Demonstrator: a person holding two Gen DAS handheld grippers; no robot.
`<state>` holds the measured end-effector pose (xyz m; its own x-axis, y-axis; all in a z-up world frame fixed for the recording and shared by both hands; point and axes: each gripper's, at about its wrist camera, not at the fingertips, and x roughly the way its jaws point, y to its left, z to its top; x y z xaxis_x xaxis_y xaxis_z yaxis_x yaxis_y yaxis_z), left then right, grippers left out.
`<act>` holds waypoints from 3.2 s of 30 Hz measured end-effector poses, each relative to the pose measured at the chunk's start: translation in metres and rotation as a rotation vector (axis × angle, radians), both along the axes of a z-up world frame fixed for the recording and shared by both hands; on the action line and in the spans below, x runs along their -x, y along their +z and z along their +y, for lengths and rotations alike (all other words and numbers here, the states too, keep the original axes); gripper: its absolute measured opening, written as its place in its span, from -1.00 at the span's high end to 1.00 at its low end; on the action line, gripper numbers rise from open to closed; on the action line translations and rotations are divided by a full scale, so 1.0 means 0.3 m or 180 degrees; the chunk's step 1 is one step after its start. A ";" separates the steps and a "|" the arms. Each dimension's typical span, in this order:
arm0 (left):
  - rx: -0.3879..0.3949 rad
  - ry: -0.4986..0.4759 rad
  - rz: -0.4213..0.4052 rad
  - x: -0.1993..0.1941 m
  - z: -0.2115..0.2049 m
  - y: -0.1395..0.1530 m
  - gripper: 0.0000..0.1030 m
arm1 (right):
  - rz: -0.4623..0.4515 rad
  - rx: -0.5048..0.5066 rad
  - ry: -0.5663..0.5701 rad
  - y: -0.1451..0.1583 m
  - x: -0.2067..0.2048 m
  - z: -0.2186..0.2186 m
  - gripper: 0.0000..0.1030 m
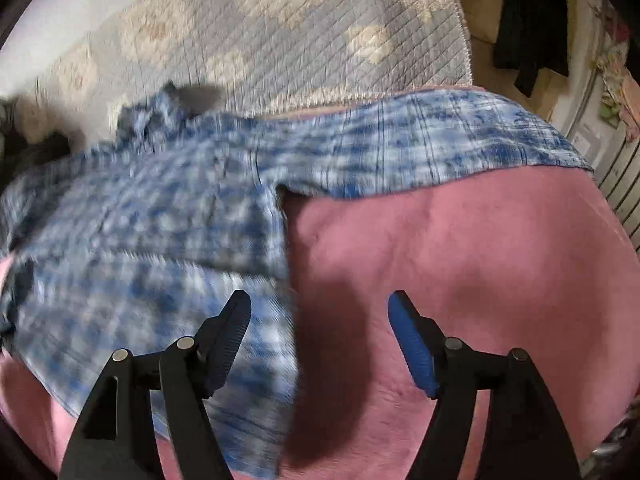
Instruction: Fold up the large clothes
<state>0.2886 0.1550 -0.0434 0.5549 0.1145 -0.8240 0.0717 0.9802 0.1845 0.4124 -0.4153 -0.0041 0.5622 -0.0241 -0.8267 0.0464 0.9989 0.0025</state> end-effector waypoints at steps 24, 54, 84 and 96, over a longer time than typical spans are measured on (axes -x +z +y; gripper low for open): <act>0.0395 0.0642 -0.0218 0.044 0.118 -0.023 -0.59 | -0.1086 0.0725 0.0588 0.154 -0.047 0.225 0.94; 0.1000 0.0927 -0.0292 0.222 0.198 0.051 0.93 | 0.0072 -0.0594 -0.0019 -0.040 0.271 -0.025 0.94; 0.0310 0.0386 -0.0675 0.285 0.012 0.087 -0.45 | -0.0437 0.0256 0.0612 0.036 0.321 0.281 -0.49; 0.0455 0.0571 -0.0473 0.240 0.145 0.030 0.19 | -0.0211 -0.0472 0.0259 -0.052 0.193 0.065 0.32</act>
<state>0.2166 0.1984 -0.0343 0.6523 0.1104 -0.7498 -0.1232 0.9916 0.0388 0.3547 -0.3959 -0.0196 0.6106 0.1430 -0.7789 -0.0397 0.9878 0.1503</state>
